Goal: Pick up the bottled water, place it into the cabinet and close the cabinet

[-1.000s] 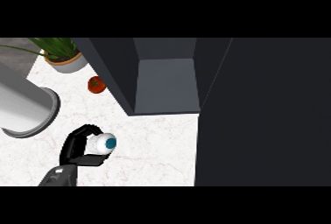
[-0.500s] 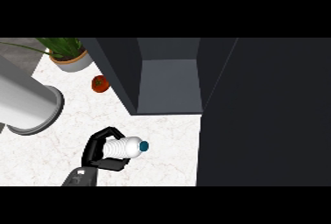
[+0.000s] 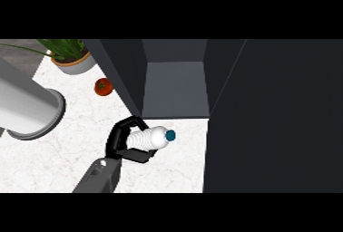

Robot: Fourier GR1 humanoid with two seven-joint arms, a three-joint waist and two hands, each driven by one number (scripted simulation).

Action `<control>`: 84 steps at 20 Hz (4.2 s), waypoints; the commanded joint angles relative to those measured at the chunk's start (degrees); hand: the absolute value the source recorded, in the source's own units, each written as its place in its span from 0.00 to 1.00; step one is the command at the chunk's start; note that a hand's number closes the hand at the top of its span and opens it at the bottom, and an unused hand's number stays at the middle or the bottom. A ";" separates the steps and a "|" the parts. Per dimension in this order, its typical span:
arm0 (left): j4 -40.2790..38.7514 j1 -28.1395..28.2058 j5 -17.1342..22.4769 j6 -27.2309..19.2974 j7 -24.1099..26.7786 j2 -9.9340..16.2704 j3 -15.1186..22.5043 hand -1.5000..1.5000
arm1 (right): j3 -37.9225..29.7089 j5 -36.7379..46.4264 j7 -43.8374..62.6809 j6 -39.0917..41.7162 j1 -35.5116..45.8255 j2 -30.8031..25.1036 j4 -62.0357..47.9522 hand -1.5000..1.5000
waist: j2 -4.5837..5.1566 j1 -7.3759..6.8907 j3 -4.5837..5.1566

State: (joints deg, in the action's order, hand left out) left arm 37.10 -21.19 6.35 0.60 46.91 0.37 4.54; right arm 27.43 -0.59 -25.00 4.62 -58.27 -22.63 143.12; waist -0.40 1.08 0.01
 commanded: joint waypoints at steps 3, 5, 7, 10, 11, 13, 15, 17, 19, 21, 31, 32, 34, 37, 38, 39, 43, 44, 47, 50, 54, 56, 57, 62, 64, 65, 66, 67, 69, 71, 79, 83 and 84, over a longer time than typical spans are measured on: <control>9.06 -1.16 7.76 -9.94 -11.46 -0.36 10.73 1.00 | 2.33 1.16 1.82 -1.02 -3.59 -0.81 6.94 0.00 | 0.00 0.25 0.03; 10.35 -5.05 10.42 -13.43 -14.77 -0.36 13.87 1.00 | -3.11 -3.66 -0.96 0.72 -3.17 -2.59 6.04 0.00 | 0.11 0.77 0.00; 13.78 -5.17 11.61 -16.42 -18.08 -0.37 16.26 1.00 | -1.14 -1.26 0.42 -0.64 -1.57 -1.25 4.71 0.00 | 0.20 0.08 0.01; 12.75 -8.61 16.87 -22.01 -19.35 -0.37 20.56 1.00 | -2.33 -3.37 -0.18 0.03 -2.11 -2.10 5.18 0.00 | 0.47 0.97 0.05; 16.07 -10.56 14.81 -22.75 -25.89 -0.37 18.85 1.00 | -3.97 -4.38 -1.47 0.14 -2.04 -2.05 4.48 0.00 | 0.24 0.27 -0.02; 8.62 -16.71 15.29 -22.59 -23.53 -0.37 16.28 1.00 | -7.02 -6.92 0.11 0.35 2.93 -1.36 2.43 0.00 | 0.75 0.25 0.00; 9.96 -16.69 16.67 -27.51 -25.04 -0.37 21.18 1.00 | -4.28 -5.26 0.87 -0.20 -0.36 -0.88 4.54 0.00 | 0.54 0.72 0.02; 4.84 -22.14 18.14 -26.45 -26.08 -0.37 17.36 1.00 | -1.52 -1.19 -3.35 0.47 -4.41 -1.00 4.89 0.00 | 0.49 1.91 0.05; 1.54 -25.15 20.46 -27.06 -26.53 -0.37 17.53 1.00 | -3.86 -4.41 -2.17 2.09 -2.71 -2.62 6.25 0.00 | 0.81 1.95 0.05; -1.40 -27.71 21.88 -25.51 -27.30 -0.37 14.95 1.00 | -7.55 -7.96 -5.04 4.01 -4.06 -3.84 4.77 0.00 | 0.90 2.36 0.01; -16.76 -36.45 18.10 -39.97 -23.55 -0.37 15.13 1.00 | -8.90 -7.43 -6.25 5.00 -4.43 -3.09 3.26 0.00 | 1.49 3.36 -0.02; -19.43 -38.22 16.71 -39.93 -25.11 1.21 14.98 1.00 | -8.54 -6.24 -5.90 5.10 -4.11 -3.24 3.07 0.00 | 1.60 2.97 -0.02; -21.64 -38.02 14.06 -45.85 -24.59 0.23 16.85 1.00 | -8.45 -6.65 -7.49 5.73 -5.95 -3.21 4.00 0.00 | 1.09 2.96 -0.05; -26.18 -42.20 14.07 -46.55 -25.92 -0.35 15.92 0.00 | -8.77 -7.09 -6.71 6.06 -4.28 -3.11 2.41 0.00 | 1.86 3.65 0.00; -27.02 -42.54 14.10 -46.08 -25.45 0.12 15.49 0.00 | -6.30 -5.49 -5.16 5.05 -4.16 -2.14 5.18 0.00 | 2.16 3.69 0.09; -27.70 -42.02 14.06 -47.18 -24.11 -0.17 15.09 0.00 | -9.65 -7.21 -7.17 6.18 -3.80 -3.08 2.54 0.00 | 2.05 3.74 0.02; -27.85 -41.90 14.88 -46.35 -20.65 1.55 13.16 0.00 | -10.02 -7.29 -7.70 7.44 -4.05 -3.38 3.15 0.00 | 2.09 3.64 0.09; -26.95 -43.81 15.53 -45.10 -20.52 1.69 12.33 0.00 | -9.35 -6.51 -8.96 7.71 -3.94 -2.87 0.79 0.00 | 2.09 4.09 0.08; -23.64 -45.91 17.43 -42.85 -17.41 1.54 9.85 0.00 | -10.29 -7.29 -8.02 8.05 -3.59 -3.22 1.80 0.00 | 2.13 3.45 0.12; -17.89 -43.59 21.57 -36.84 -10.09 1.26 5.26 1.00 | -9.92 -6.68 -9.47 8.80 -3.87 -3.02 0.57 0.00 | 1.87 3.00 0.17; -16.07 -41.96 24.18 -25.84 -7.94 -0.33 4.99 1.00 | -8.14 -5.84 -6.58 8.11 -3.75 -2.55 3.22 0.00 | 1.75 2.83 0.17; -16.32 -40.98 25.47 -25.62 -7.34 -0.35 4.82 1.00 | -10.77 -7.16 -9.49 10.09 -4.65 -3.61 0.61 0.00 | 1.08 2.72 0.04; -15.98 -40.97 25.44 -24.35 -5.82 -0.35 4.55 1.00 | -8.31 -5.87 -6.09 8.92 -4.26 -3.01 4.79 0.00 | 1.19 2.02 0.10; -11.62 -38.32 30.11 -24.95 -7.65 -0.37 10.26 1.00 | -8.89 -5.25 -4.70 7.64 -1.73 -1.56 2.64 0.00 | 0.78 1.94 0.04; -8.09 -34.93 31.02 -22.00 -7.80 -0.37 12.95 1.00 | -9.21 -5.45 -2.76 7.88 -3.37 -2.95 7.13 0.00 | 0.54 1.32 0.07; -7.09 -34.18 32.53 -21.87 -8.86 -0.37 14.30 1.00 | -7.45 -2.54 -4.96 8.31 -5.97 -2.85 5.84 0.00 | 0.36 2.16 0.07; -4.64 -33.90 33.91 -20.17 -11.39 -0.37 16.09 1.00 | -5.24 -1.95 -3.24 7.26 -3.07 -1.59 5.71 0.00 | 0.38 1.56 0.09; -2.74 -30.75 33.94 -17.06 -10.22 -0.37 17.29 1.00 | -5.08 -2.06 -3.01 6.97 -4.00 -1.63 6.09 0.00 | 0.24 0.96 0.11; 1.65 -27.93 36.80 -14.49 -11.47 -0.37 20.26 1.00 | -5.51 -1.20 -4.30 7.20 -3.43 -2.12 5.50 0.00 | 0.10 1.09 0.11; 6.96 -21.64 37.54 -13.43 -10.95 -0.37 23.84 0.00 | -3.57 -0.17 -3.94 5.70 -5.25 -1.04 5.47 0.00 | -0.30 0.03 0.12; 26.92 -5.03 35.76 -17.00 -14.83 1.34 34.04 0.00 | -0.82 2.34 -3.29 2.59 -6.84 -0.89 8.06 0.00 | -0.54 -2.31 0.08; 36.59 6.57 36.07 -17.16 -11.93 7.60 34.93 0.00 | -0.11 4.04 -5.55 2.16 -9.29 -2.40 8.45 0.00 | -0.93 -2.64 0.13; 38.66 8.88 35.10 -19.08 -11.78 8.74 35.63 0.00 | 0.98 4.14 -3.66 1.15 -7.45 -1.58 8.16 0.00 | -0.51 -3.15 0.12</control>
State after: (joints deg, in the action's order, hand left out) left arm 67.41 -21.45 42.71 -16.45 33.87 4.94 38.00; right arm 26.63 -1.31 -32.16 7.49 -64.10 -23.74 143.04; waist -1.02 -1.34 0.12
